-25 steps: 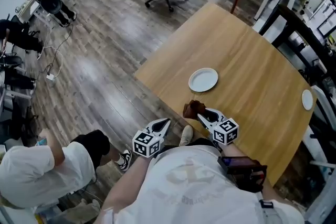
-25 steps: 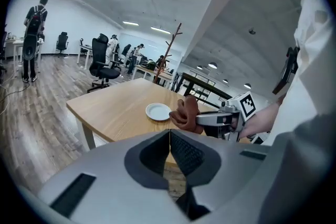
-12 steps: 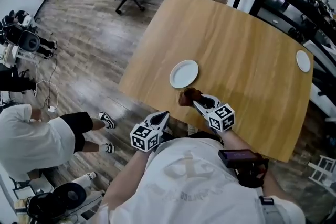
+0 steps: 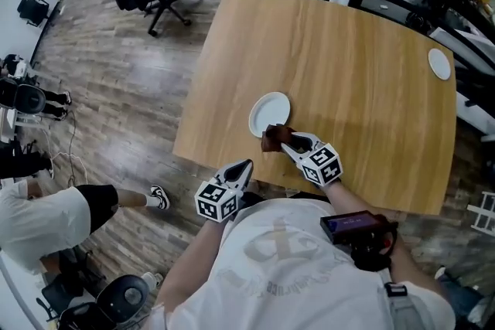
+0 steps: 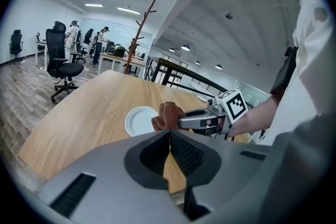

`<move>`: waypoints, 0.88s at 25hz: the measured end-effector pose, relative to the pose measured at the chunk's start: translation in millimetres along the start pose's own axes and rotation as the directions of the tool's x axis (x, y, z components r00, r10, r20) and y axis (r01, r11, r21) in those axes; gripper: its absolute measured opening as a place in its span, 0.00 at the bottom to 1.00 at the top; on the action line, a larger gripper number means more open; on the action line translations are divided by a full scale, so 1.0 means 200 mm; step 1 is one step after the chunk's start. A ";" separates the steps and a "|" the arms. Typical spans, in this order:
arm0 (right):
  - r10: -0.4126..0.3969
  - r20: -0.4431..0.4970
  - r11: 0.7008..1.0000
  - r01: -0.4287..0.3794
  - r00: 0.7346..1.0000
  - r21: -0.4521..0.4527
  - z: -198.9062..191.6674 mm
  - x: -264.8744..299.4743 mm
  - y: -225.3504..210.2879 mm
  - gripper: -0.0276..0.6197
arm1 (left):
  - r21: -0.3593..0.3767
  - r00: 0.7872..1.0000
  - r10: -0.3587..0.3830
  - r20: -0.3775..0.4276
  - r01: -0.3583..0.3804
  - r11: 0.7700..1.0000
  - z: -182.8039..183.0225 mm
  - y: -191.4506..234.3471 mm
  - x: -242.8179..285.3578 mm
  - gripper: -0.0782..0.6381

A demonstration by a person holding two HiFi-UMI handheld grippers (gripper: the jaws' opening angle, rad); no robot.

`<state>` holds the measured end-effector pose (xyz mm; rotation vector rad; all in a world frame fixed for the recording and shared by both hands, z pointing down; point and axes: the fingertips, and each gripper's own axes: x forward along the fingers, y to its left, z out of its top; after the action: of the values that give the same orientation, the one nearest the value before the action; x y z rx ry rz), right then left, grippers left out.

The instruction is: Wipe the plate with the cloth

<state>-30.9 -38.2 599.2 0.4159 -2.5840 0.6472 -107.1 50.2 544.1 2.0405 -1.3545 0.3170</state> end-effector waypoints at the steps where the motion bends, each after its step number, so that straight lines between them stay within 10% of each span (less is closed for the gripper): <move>1: -0.010 -0.012 1.000 0.010 1.000 -0.011 0.00 0.03 0.00 0.24 | 0.001 1.000 -0.008 -0.003 0.008 1.000 0.00 0.03 0.00 0.13; 22: -0.225 -0.147 0.969 0.206 0.963 -0.138 -0.05 0.31 -0.13 0.24 | 0.047 0.967 -0.225 -0.120 0.231 0.972 0.04 0.35 0.12 0.13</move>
<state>-70.2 -66.8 646.6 0.5708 -2.3664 0.4259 -160.1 10.5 578.4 2.1685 -1.0405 0.3697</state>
